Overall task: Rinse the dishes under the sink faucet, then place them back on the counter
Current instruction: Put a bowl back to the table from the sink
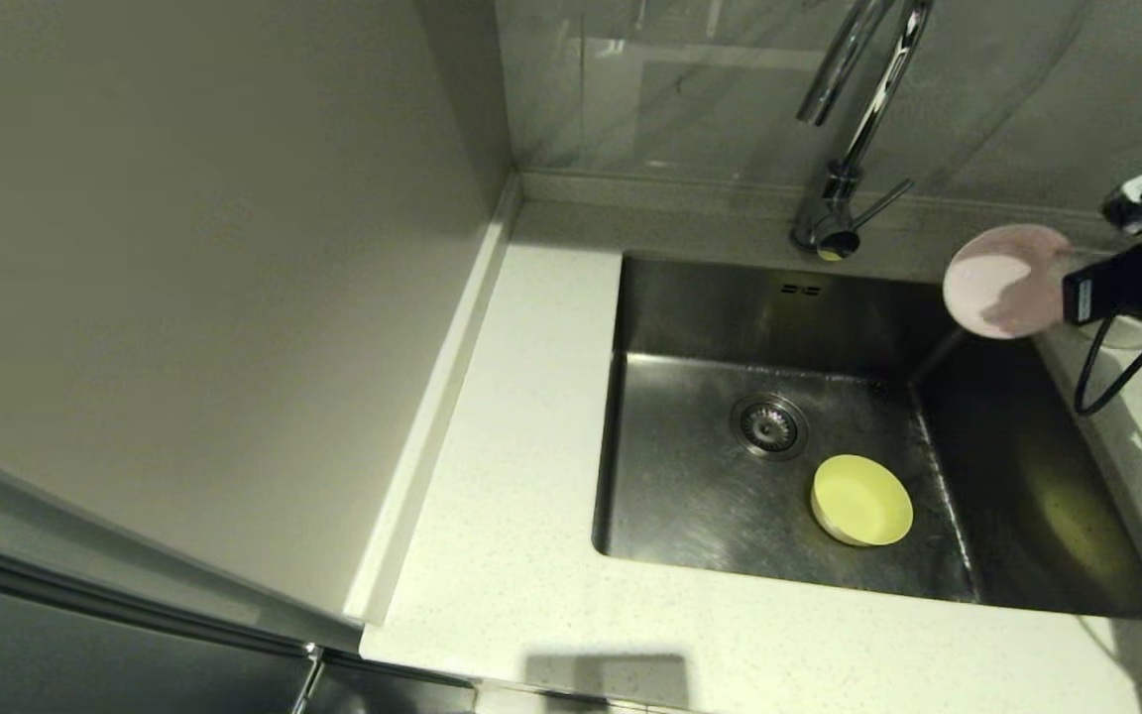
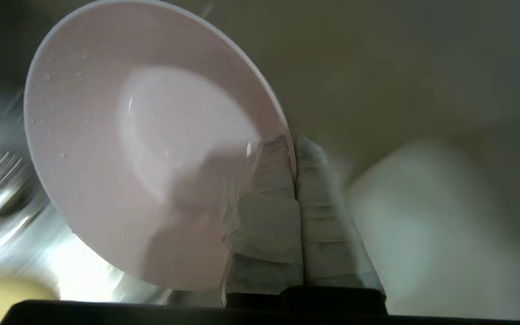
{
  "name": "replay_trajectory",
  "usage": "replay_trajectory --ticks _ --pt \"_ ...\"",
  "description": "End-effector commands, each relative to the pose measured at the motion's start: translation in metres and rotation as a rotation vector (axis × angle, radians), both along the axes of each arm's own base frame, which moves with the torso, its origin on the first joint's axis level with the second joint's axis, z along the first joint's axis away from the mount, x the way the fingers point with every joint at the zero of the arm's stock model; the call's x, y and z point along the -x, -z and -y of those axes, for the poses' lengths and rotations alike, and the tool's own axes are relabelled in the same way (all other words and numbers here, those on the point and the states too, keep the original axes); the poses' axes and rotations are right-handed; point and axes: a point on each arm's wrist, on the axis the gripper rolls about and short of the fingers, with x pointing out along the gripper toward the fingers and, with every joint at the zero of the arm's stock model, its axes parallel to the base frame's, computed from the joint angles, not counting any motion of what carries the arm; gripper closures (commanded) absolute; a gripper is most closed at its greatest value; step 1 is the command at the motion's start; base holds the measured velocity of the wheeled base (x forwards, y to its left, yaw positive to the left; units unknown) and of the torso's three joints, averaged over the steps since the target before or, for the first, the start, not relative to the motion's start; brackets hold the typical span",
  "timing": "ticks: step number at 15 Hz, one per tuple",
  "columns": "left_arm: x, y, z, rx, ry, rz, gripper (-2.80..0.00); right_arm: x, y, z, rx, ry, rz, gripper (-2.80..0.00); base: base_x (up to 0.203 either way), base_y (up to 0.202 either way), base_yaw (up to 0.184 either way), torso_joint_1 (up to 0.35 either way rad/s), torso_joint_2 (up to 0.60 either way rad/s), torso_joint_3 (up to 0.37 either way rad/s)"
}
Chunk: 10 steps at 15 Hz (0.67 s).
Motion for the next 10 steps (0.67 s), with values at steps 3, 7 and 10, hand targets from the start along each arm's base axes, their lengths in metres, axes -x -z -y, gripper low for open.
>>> replay_trajectory --ticks 3,7,10 --pt "0.000 0.000 0.000 0.001 0.000 0.002 0.00 0.049 -0.080 -0.008 0.201 -0.028 0.787 0.00 0.000 0.000 0.000 0.000 0.00 0.000" --pt "0.000 0.000 0.000 0.001 0.000 0.002 0.00 0.053 -0.069 -0.022 0.003 0.056 0.848 0.00 0.000 0.000 0.000 0.000 0.00 0.000" --pt "0.000 0.000 0.000 0.001 0.000 0.002 0.00 0.049 -0.064 -0.030 -0.013 0.033 0.832 0.00 0.000 0.000 0.000 0.000 0.00 0.000"
